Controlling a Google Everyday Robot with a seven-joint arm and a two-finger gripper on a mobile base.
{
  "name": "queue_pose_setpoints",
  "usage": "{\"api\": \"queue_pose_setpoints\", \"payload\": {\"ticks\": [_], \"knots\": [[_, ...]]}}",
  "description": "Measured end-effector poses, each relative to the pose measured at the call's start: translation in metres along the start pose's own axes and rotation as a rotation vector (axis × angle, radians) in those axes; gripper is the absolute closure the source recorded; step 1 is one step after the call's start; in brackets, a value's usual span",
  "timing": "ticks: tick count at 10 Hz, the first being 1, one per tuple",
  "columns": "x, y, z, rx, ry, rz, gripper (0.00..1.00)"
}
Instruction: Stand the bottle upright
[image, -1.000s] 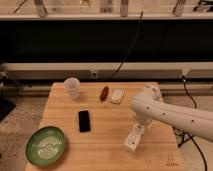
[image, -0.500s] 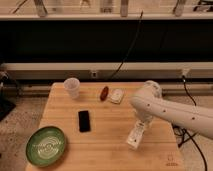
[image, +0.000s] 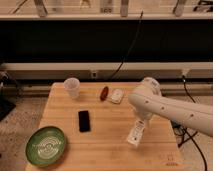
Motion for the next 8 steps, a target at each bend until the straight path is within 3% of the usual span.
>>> {"api": "queue_pose_setpoints", "payload": {"ticks": [8], "knots": [[0.007, -0.013, -0.018, -0.016, 0.016, -0.029, 1.00]]}}
